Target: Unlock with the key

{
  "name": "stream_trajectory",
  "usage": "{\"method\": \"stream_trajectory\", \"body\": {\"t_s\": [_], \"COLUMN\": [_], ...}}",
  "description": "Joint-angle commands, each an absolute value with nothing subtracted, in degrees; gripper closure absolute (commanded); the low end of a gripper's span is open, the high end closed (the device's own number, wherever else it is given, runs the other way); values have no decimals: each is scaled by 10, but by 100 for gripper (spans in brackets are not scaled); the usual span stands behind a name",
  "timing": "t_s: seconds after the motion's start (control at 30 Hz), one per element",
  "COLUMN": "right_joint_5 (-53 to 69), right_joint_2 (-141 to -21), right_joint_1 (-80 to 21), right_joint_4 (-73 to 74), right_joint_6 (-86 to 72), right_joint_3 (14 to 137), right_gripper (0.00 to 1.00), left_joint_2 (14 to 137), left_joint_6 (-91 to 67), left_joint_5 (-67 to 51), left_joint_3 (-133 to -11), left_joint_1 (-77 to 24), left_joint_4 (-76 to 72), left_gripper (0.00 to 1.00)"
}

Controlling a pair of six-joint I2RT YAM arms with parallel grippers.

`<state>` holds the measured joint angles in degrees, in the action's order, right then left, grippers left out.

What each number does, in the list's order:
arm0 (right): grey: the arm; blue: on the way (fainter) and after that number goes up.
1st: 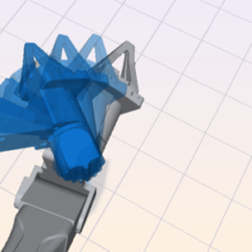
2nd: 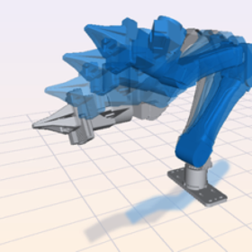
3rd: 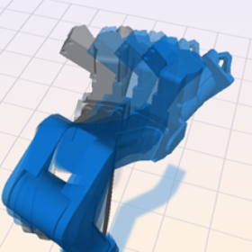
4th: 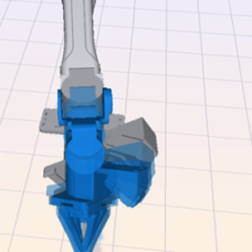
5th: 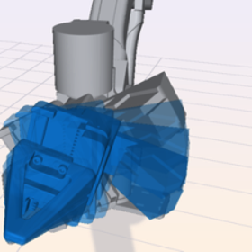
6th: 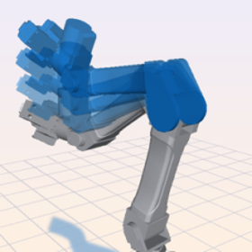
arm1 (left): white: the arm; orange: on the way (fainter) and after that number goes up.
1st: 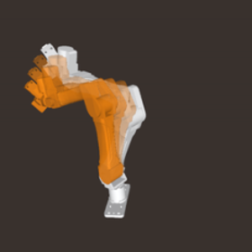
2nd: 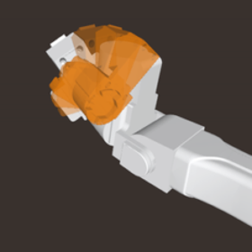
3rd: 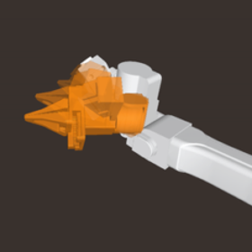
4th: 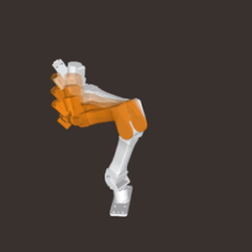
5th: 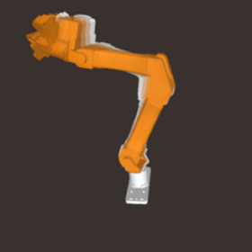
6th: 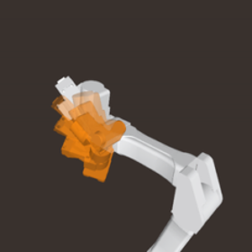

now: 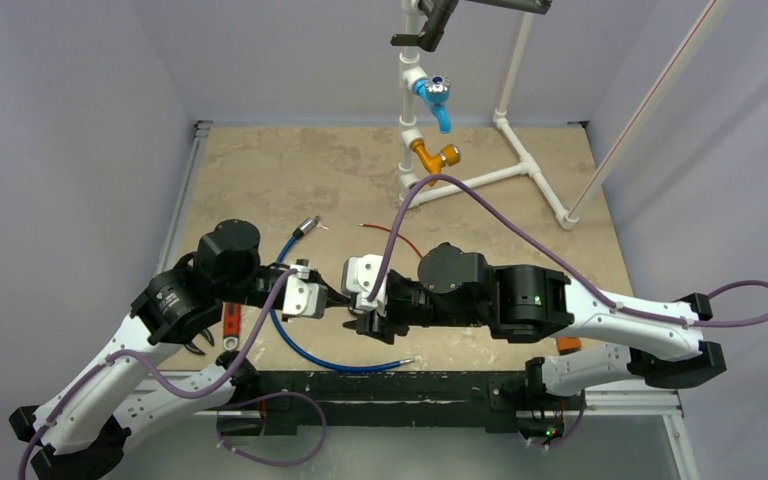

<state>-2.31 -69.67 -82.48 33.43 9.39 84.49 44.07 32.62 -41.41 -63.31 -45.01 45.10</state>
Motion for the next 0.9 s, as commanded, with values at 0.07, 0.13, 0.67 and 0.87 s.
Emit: {"method": "stream_trajectory", "body": {"t_s": [0.07, 0.13, 0.67, 0.87], "right_joint_5": [-77, -74, -55, -54], "right_joint_2": [-686, -692, -720, -701], "right_joint_1": [-824, -824, -818, -818], "right_joint_4": [329, 337, 359, 340], "right_joint_6": [120, 123, 130, 124], "right_joint_3": [862, 863, 870, 844], "right_gripper": [53, 53, 93, 100], "left_joint_2": [436, 437, 435, 435], "left_joint_6": [325, 324, 324, 324], "left_joint_5": [-438, -439, -460, -463], "left_joint_3": [-642, -643, -647, -641], "left_joint_1": [-447, -447, -448, -448], "left_joint_4": [433, 434, 440, 444], "left_gripper": [100, 100, 100, 100]}}
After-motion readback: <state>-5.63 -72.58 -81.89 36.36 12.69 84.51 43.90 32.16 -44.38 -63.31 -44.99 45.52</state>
